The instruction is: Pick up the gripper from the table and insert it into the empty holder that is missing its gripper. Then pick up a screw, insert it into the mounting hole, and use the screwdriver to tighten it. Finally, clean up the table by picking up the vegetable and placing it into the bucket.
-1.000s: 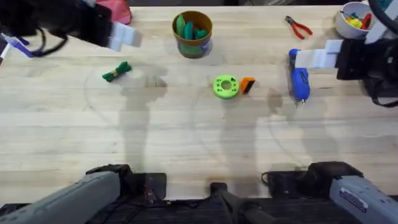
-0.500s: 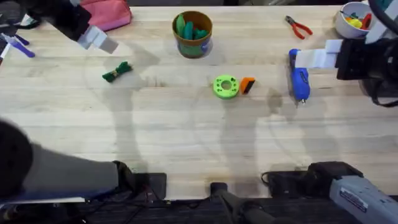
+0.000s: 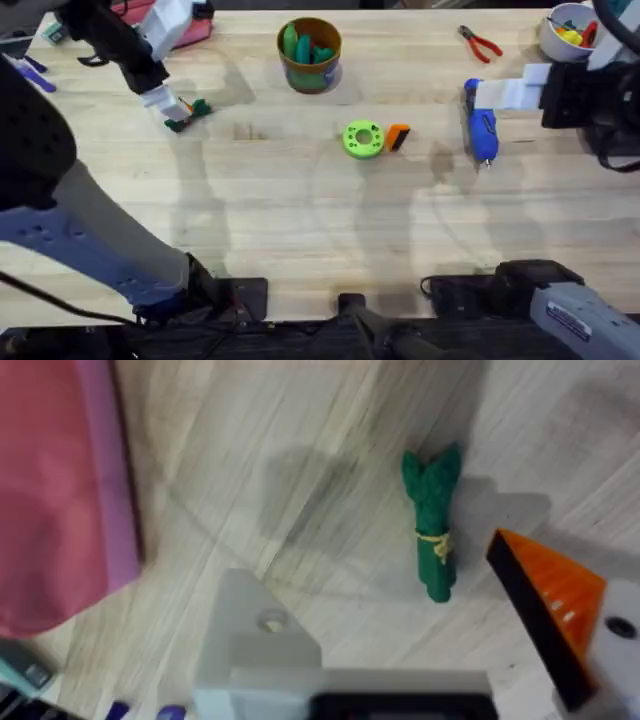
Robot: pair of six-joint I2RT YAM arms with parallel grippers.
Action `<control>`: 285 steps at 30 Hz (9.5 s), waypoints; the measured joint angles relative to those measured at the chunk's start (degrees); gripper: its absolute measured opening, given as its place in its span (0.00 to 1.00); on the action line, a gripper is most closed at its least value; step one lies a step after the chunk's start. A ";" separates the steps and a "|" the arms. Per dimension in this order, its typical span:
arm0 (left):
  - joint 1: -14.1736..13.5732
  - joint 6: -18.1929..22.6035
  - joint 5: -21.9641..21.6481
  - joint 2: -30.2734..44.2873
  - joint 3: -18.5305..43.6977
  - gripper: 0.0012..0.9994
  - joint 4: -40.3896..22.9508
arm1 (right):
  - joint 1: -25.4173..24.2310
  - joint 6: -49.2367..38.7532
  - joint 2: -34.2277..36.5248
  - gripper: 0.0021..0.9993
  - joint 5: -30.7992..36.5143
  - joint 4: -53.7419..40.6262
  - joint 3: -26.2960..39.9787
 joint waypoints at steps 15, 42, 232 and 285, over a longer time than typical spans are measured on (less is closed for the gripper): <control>-0.15 0.53 -2.97 9.22 1.33 0.99 -0.70 | 0.00 0.00 0.00 0.99 0.00 0.02 0.00; -0.48 -0.34 -0.79 9.46 1.49 0.02 -5.41 | 0.00 0.00 -0.02 0.99 0.00 -0.05 0.00; -18.43 -75.47 15.04 -104.52 -85.85 0.99 69.98 | 0.00 0.00 2.40 0.99 0.00 -24.00 0.02; -18.43 -79.51 55.60 -110.04 -88.19 0.99 51.55 | 0.00 0.00 2.40 0.99 0.02 -24.00 0.02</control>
